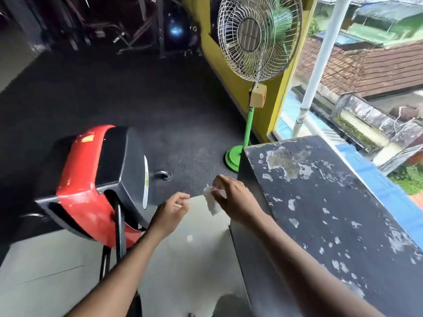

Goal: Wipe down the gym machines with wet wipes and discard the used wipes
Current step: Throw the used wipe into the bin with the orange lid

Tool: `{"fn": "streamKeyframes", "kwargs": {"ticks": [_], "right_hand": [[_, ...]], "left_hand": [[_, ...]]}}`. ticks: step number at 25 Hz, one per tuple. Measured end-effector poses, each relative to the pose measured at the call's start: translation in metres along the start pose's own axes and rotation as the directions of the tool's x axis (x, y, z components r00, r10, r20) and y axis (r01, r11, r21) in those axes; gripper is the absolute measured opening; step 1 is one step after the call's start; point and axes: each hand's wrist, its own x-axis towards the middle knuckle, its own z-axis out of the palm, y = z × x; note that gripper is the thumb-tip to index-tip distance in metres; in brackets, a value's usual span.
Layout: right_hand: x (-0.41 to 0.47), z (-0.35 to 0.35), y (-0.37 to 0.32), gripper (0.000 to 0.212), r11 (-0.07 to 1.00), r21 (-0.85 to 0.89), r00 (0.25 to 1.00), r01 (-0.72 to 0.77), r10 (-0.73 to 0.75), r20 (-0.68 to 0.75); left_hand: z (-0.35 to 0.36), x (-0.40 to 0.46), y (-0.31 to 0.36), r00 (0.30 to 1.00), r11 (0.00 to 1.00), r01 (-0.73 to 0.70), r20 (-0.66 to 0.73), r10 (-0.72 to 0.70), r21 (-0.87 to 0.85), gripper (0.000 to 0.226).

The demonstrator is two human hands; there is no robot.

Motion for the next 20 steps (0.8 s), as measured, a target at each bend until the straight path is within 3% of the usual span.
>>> {"fn": "streamKeyframes", "kwargs": {"ticks": [5, 8, 11, 13, 20], "right_hand": [[0.143, 0.022, 0.026, 0.012, 0.998, 0.063, 0.998, 0.022, -0.026, 0.066], [0.246, 0.043, 0.059, 0.018, 0.997, 0.079, 0.997, 0.008, -0.015, 0.082], [0.339, 0.047, 0.083, 0.022, 0.993, 0.102, 0.997, -0.052, 0.046, 0.061], [0.399, 0.045, 0.091, 0.031, 0.992, 0.114, 0.995, -0.056, 0.046, 0.092], [0.62, 0.09, 0.108, 0.024, 0.999, 0.039, 0.967, 0.015, -0.024, 0.255]], "left_hand": [[-0.039, 0.133, -0.019, 0.998, 0.986, 0.012, -0.051, -0.02, -0.164, 0.045], [-0.055, 0.223, -0.029, 1.0, 0.988, 0.02, -0.013, -0.022, -0.155, 0.051], [-0.079, 0.307, -0.033, 1.0, 0.997, 0.027, 0.016, -0.026, -0.069, 0.031], [-0.105, 0.365, -0.03, 0.997, 0.994, 0.078, -0.023, -0.08, -0.072, 0.02], [-0.176, 0.541, -0.05, 0.975, 0.975, 0.165, -0.128, -0.184, -0.148, 0.022]]}}
